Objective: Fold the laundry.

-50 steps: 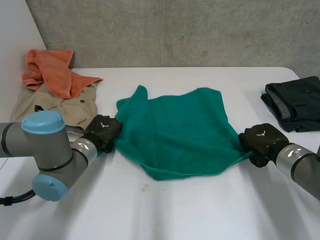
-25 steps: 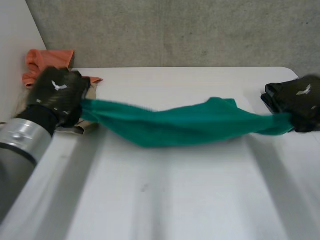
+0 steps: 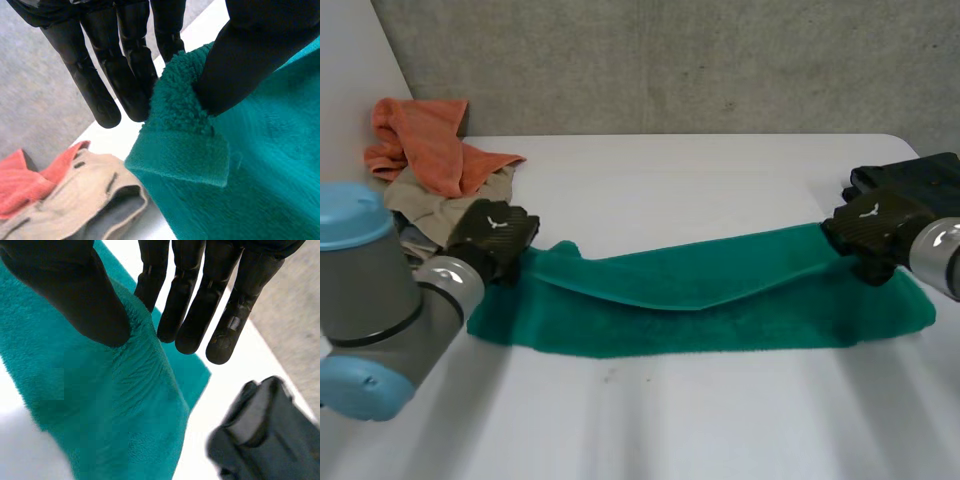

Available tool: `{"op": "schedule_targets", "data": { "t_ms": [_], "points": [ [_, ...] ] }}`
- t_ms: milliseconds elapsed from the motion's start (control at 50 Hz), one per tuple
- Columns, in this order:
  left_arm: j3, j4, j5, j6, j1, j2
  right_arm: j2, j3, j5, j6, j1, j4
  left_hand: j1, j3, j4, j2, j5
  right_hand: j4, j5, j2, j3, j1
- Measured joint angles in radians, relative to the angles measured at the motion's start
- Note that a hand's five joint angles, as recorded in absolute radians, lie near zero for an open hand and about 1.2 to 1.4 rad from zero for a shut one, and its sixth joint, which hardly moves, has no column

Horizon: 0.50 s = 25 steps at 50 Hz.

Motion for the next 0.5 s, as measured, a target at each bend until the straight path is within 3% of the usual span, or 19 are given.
{"op": "schedule_targets", "data": {
  "t_ms": [140, 240, 320, 500],
  "points": [
    [0.031, 0.001, -0.045, 0.0, -0.035, -0.052, 0.129, -0.085, 0.002, 0.044, -0.025, 0.115, 0.0, 0.0, 0.0, 0.0, 0.0, -0.5, -0.469, -0.489, -0.493, -0.4],
    [0.022, 0.002, -0.055, 0.001, -0.051, -0.047, 0.173, -0.111, 0.005, 0.024, -0.045, 0.163, 0.0, 0.0, 0.0, 0.0, 0.0, -0.709, -0.692, -0.701, -0.71, -0.575],
    [0.013, 0.002, -0.055, 0.002, -0.056, -0.042, 0.196, -0.126, 0.009, -0.007, -0.062, 0.17, 0.0, 0.0, 0.0, 0.0, 0.0, -0.796, -0.777, -0.763, -0.779, -0.637],
    [0.0, 0.004, -0.052, 0.005, -0.053, -0.042, 0.263, -0.166, 0.02, -0.056, -0.104, 0.166, 0.0, 0.0, 0.0, 0.0, 0.0, -0.751, -0.729, -0.731, -0.74, -0.601]
  ]
}}
